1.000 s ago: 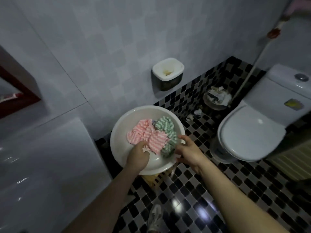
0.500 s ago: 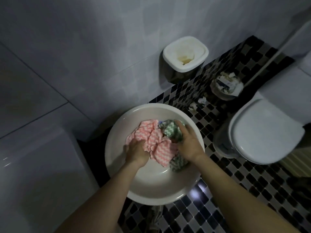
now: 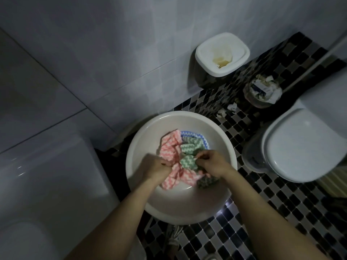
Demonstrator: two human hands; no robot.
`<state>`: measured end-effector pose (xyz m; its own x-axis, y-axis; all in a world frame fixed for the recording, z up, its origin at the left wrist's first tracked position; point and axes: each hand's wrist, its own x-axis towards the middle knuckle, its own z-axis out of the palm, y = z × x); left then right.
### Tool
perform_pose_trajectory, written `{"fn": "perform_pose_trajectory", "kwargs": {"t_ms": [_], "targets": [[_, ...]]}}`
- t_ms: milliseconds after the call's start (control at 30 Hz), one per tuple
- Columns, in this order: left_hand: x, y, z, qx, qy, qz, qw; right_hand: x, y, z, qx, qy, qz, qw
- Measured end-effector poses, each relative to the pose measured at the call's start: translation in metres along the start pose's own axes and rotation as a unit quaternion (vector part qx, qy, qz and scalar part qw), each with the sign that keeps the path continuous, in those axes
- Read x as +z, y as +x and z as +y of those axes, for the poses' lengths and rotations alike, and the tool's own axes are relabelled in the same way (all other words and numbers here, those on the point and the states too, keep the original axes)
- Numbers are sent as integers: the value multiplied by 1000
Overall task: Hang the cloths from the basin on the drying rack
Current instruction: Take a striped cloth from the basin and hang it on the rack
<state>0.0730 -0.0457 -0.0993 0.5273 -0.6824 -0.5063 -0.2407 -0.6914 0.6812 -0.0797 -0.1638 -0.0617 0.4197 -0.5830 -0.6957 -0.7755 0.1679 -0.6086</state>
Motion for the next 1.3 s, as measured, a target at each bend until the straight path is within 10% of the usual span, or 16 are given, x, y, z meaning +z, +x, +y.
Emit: {"fn": "perform_pose_trajectory", "kwargs": {"t_ms": [200, 400, 600, 933, 1300], "targets": [[-31, -24, 24, -53, -255, -7, 965, -33, -55, -18, -28, 193, 24, 980], [-53, -61, 66, 80, -283, -27, 955, -37, -93, -23, 36, 535, -5, 844], [-59, -91, 95, 60, -387, -23, 920, -21, -125, -26, 21, 636, -55, 769], [-46, -172, 139, 226, -176, -130, 949, -26, -208, -33, -133, 453, 46, 880], [-17, -252, 157, 230, -311, -162, 908, -35, -309, 34, -99, 417, 182, 885]]}}
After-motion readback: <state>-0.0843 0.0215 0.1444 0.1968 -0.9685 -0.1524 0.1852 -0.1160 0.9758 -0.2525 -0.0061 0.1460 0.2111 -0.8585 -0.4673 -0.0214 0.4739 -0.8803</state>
